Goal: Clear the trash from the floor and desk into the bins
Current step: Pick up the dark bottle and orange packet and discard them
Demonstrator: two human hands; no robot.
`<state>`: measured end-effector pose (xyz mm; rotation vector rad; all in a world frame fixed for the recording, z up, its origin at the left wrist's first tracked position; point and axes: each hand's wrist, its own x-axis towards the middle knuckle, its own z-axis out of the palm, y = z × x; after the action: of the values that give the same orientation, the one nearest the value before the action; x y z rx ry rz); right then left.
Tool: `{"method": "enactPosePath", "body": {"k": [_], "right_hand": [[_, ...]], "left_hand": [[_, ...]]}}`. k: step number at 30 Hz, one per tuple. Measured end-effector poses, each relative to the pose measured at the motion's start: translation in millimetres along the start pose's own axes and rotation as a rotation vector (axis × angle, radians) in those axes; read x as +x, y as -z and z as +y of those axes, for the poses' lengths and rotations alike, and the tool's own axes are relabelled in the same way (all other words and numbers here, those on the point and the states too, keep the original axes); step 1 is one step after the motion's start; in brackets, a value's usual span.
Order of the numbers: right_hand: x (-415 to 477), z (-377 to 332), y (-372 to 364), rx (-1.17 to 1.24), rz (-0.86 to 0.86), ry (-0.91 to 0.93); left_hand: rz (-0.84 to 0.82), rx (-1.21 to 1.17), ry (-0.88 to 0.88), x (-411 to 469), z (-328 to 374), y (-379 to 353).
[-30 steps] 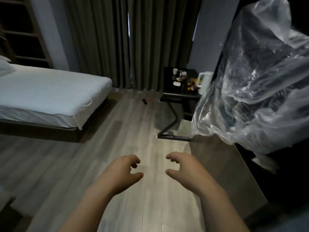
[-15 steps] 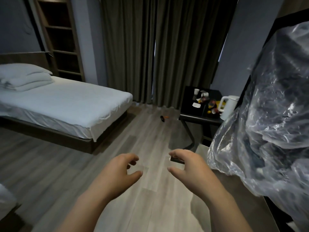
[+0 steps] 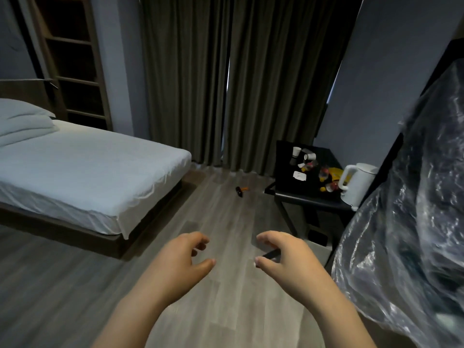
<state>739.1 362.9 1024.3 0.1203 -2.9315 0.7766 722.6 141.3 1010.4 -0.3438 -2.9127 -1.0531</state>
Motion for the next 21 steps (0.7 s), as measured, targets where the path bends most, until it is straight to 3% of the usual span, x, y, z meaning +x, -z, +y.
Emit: {"method": "enactPosePath", "body": {"k": [9, 21], "right_hand": [[121, 3, -33, 0.026, -0.044, -0.102], [316, 81, -39, 0.052, -0.05, -0.1]], "left_hand": [[-0.045, -0.003, 0.004, 124, -52, 12], [-0.091, 0.086, 0.016, 328, -65, -16]]}}
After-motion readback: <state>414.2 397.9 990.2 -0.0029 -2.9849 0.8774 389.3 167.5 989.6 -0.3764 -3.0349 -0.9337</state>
